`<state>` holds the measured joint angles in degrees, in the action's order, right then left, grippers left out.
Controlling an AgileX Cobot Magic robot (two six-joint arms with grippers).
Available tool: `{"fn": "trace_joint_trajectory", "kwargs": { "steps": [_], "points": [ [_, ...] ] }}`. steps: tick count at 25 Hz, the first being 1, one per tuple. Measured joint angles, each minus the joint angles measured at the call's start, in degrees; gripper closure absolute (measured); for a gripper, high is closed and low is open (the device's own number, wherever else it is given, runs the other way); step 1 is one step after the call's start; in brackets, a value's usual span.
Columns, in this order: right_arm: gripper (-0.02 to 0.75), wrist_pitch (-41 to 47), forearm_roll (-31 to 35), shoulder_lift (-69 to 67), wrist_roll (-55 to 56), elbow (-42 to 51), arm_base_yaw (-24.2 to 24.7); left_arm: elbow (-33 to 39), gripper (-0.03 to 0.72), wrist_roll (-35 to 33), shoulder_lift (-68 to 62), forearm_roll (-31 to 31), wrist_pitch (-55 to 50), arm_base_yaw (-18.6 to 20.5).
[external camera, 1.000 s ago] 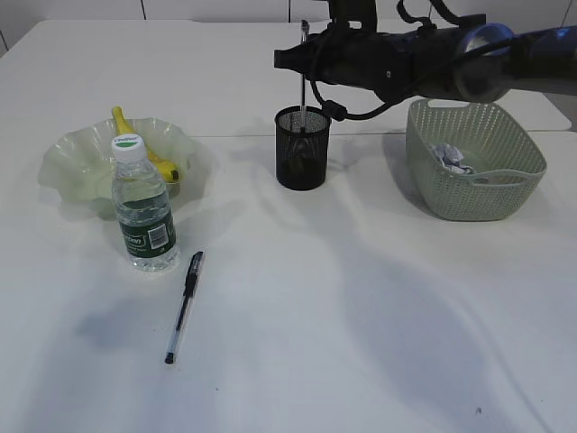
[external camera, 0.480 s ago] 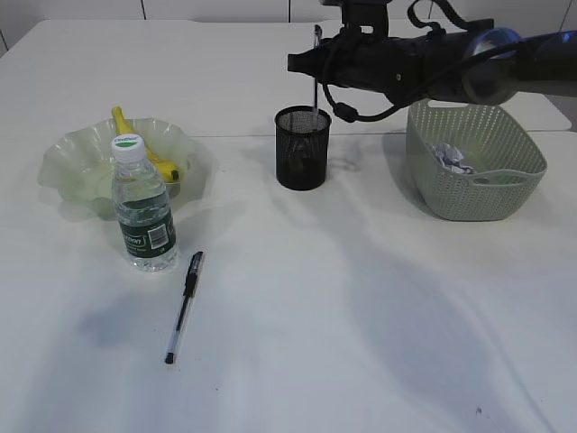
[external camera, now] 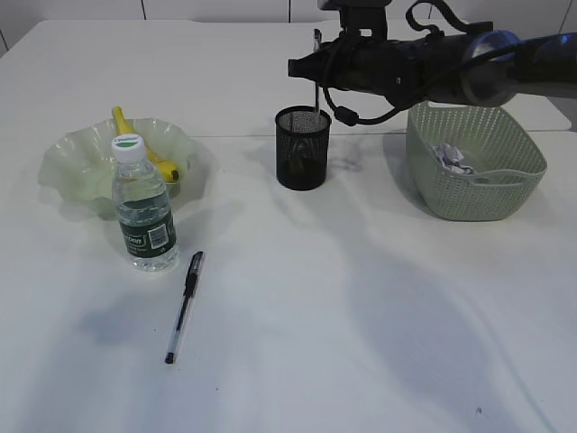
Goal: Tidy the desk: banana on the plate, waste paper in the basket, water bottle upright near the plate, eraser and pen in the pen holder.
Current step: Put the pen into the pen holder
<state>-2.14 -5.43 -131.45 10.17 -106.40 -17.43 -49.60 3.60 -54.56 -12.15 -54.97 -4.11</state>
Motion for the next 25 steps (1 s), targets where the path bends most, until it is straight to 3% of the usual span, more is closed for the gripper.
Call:
{"fn": "trace_joint_trajectory", "kwargs": {
  "steps": [25],
  "points": [
    [0.649,0.62,-3.31,0.00,0.00,0.00,0.00,0.00,0.245,0.00,-0.38,0.60,0.20,0.00]
  ]
}}
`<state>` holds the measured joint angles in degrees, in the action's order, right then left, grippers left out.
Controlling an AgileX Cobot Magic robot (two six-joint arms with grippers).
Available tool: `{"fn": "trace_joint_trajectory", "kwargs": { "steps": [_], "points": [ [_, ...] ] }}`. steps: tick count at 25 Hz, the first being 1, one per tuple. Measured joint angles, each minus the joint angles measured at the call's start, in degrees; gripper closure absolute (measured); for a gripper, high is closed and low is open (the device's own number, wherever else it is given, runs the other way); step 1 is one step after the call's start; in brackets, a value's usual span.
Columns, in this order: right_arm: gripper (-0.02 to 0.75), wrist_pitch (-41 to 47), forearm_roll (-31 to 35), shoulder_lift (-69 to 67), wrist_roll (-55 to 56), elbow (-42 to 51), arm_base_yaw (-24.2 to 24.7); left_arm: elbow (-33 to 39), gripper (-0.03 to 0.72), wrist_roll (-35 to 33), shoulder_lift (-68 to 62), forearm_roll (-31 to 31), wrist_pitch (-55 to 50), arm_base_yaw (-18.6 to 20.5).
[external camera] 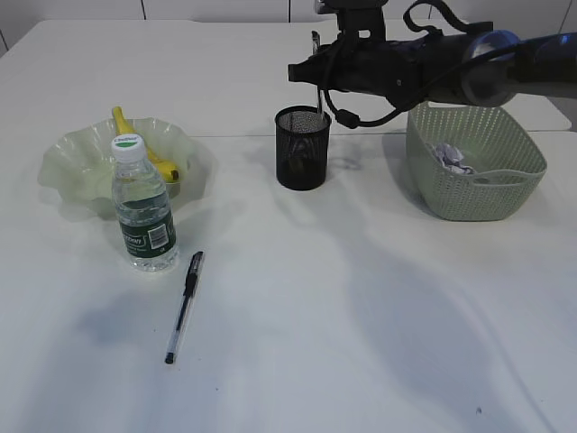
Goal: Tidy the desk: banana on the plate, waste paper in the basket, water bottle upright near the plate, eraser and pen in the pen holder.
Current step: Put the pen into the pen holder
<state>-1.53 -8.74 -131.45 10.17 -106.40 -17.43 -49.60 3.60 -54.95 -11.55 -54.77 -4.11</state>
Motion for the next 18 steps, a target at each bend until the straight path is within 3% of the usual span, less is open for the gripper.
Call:
{"fn": "trace_joint_trajectory", "kwargs": {
  "steps": [18],
  "points": [
    [0.645,0.22,-0.25,-0.30,0.00,0.00,0.00,0.00,0.245,0.00,0.00,0.62,0.00,0.00]
  ]
}}
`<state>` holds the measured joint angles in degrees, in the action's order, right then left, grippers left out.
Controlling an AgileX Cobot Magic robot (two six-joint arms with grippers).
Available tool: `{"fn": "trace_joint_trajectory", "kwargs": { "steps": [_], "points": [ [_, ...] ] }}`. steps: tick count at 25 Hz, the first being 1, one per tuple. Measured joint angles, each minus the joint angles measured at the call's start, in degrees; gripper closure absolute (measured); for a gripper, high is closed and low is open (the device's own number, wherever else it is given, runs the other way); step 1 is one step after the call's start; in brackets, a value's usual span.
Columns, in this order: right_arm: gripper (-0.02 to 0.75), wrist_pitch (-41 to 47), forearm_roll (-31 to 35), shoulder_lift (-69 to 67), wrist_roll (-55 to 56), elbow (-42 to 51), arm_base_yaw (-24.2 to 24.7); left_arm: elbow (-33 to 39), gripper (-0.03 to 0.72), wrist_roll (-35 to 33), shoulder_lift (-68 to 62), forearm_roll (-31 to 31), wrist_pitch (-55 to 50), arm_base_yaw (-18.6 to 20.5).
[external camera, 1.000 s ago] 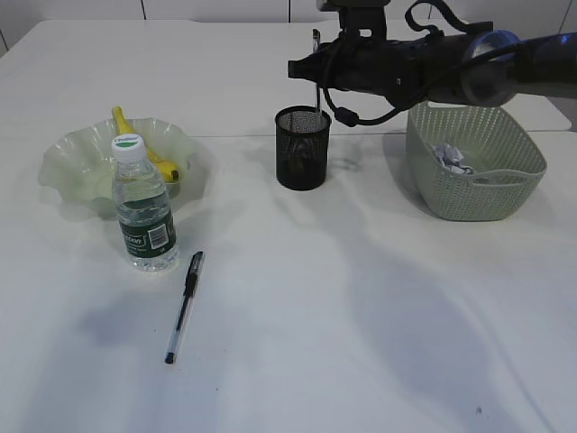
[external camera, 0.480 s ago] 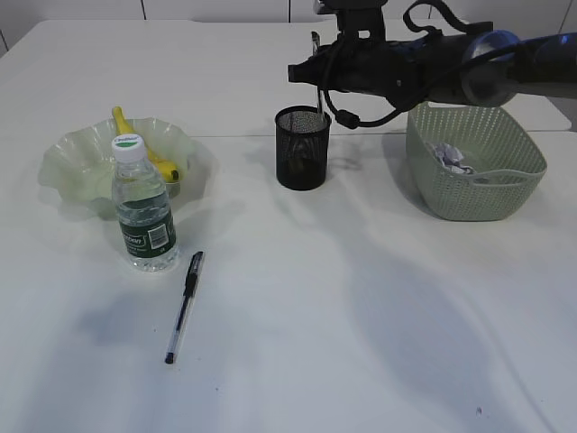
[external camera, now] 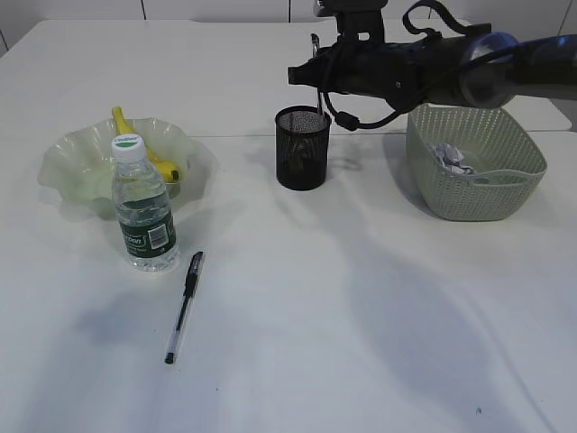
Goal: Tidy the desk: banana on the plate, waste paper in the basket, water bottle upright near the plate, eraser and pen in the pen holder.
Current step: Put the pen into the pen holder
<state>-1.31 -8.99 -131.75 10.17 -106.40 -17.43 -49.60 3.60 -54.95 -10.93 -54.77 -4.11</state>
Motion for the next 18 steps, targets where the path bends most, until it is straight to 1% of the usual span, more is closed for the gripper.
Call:
{"fn": "trace_joint_trajectory", "kwargs": {
  "steps": [18],
  "points": [
    [0.635,-0.24,0.00,-0.51,0.11,0.00,0.00,0.00,0.245,0.00,0.00,0.34,0.31,0.00]
  ]
}}
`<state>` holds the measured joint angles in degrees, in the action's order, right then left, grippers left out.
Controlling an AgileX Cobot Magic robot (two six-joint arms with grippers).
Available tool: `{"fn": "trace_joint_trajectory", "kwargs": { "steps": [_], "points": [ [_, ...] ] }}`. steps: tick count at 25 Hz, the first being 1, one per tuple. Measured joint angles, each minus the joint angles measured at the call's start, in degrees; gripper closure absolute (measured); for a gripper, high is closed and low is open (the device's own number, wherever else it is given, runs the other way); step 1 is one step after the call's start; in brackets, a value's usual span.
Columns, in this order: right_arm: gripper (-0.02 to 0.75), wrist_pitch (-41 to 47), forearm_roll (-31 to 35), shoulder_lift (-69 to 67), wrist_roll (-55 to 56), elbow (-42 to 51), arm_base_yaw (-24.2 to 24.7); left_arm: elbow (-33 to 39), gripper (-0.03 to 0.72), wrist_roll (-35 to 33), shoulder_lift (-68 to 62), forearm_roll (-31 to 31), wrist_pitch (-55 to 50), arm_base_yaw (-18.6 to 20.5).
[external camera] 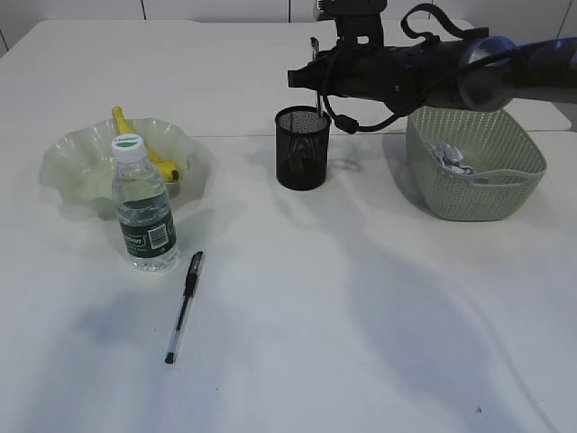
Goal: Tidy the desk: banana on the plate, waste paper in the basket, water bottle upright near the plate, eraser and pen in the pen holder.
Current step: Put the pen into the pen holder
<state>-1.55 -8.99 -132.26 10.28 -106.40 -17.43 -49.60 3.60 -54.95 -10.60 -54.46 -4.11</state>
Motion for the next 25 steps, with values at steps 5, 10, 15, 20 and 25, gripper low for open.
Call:
{"fn": "trace_joint_trajectory", "kwargs": {
  "steps": [5,10,15,20,25],
  "points": [
    [0.592,0.00,-0.04,0.00,0.00,0.00,0.00,0.00,0.245,0.00,0.00,0.00,0.00,0.00],
    [0.586,0.00,-0.04,0.00,0.12,0.00,0.00,0.00,0.245,0.00,0.00,0.00,0.13,0.00],
    [0.586,0.00,-0.04,0.00,0.12,0.00,0.00,0.00,0.245,0.00,0.00,0.00,0.13,0.00],
    [0.585,0.66,-0.04,0.00,0.12,0.00,0.00,0.00,0.245,0.00,0.00,0.11,0.13,0.00],
    [0.582,3.76,-0.04,1.73,0.12,0.00,0.00,0.00,0.245,0.00,0.00,0.11,0.16,0.00]
  ]
}}
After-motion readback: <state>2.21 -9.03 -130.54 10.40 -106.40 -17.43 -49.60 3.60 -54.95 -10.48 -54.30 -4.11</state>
